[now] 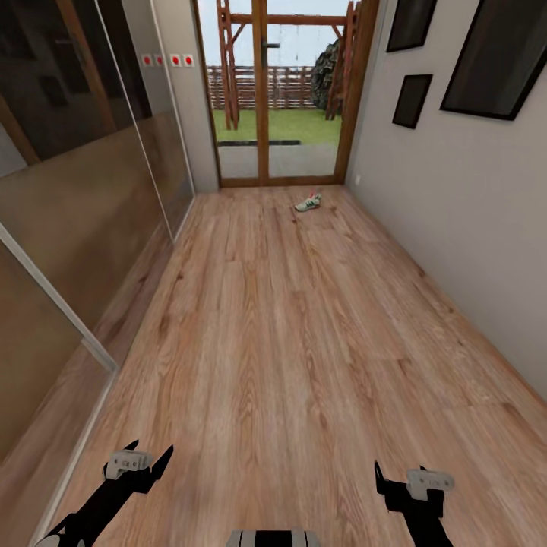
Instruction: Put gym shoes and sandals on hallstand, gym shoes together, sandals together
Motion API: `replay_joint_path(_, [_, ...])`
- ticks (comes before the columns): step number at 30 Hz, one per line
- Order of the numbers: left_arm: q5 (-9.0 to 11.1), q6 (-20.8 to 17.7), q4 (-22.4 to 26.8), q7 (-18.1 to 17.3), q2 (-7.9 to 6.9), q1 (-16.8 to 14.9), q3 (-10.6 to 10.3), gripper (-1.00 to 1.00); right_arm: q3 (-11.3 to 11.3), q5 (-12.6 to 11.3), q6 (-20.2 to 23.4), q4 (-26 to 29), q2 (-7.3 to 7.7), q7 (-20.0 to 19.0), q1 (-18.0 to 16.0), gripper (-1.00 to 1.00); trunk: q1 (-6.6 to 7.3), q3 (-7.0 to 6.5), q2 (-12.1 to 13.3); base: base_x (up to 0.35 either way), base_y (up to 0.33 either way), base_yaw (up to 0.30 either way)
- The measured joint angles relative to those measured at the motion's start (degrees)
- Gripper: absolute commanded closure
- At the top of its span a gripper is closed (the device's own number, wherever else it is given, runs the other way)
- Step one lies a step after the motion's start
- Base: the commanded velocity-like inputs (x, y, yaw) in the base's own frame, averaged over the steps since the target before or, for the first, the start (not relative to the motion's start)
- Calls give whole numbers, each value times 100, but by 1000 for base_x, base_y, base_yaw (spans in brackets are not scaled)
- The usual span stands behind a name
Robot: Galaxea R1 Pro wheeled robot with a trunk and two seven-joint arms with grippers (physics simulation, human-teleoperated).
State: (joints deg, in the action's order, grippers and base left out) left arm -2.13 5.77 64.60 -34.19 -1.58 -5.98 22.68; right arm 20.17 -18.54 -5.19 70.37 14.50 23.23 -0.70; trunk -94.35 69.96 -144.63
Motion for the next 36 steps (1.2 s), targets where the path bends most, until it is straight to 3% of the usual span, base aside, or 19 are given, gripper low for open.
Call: replay_joint_path(36, [1,-1,0,0,0,0,0,-100,4,8,0,-5,0,-1,0,-100,0,0,0,330,0,0])
